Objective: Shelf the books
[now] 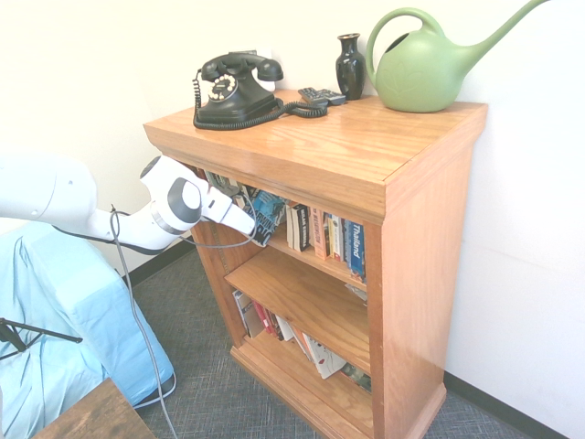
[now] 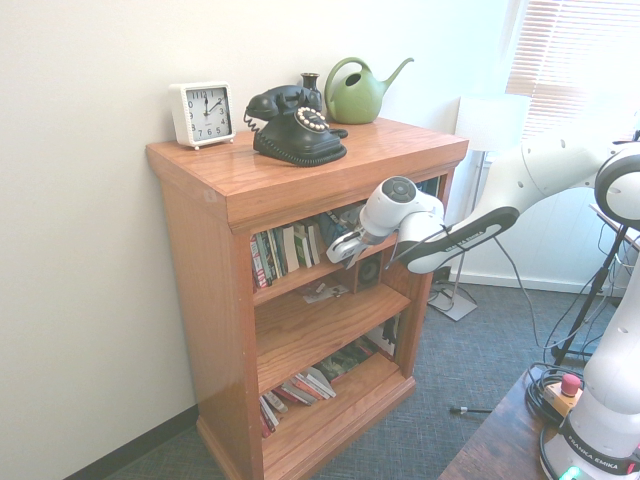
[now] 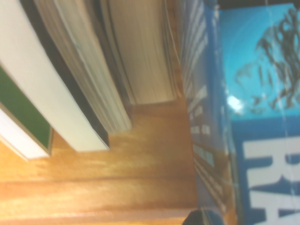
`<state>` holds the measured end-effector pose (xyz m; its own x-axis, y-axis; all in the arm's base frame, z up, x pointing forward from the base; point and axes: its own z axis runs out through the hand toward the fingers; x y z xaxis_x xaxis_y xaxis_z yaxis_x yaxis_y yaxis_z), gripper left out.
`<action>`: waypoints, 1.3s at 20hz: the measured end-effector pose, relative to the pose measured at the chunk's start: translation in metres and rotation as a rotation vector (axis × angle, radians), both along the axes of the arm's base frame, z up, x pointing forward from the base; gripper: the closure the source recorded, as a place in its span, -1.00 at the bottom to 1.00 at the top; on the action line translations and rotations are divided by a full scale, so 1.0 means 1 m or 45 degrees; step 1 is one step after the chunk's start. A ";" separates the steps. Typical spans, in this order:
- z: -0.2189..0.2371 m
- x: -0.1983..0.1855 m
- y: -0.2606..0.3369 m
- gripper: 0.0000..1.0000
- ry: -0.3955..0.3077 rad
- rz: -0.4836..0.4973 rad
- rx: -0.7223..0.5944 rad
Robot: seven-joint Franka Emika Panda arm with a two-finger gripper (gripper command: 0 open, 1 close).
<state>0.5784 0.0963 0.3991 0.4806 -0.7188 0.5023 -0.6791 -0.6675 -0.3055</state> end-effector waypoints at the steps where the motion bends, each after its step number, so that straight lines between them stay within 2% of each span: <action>1: 0.001 0.003 0.000 1.00 -0.004 0.000 0.002; 15: 0.005 0.038 0.003 1.00 -0.015 -0.010 -0.003; 16: 0.004 0.038 0.004 -1.00 -0.014 -0.006 -0.006; 26: 0.002 0.039 -0.010 -1.00 -0.023 -0.023 -0.039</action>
<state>0.6172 0.0858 0.4015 0.4581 -0.7116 0.5327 -0.6855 -0.6643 -0.2978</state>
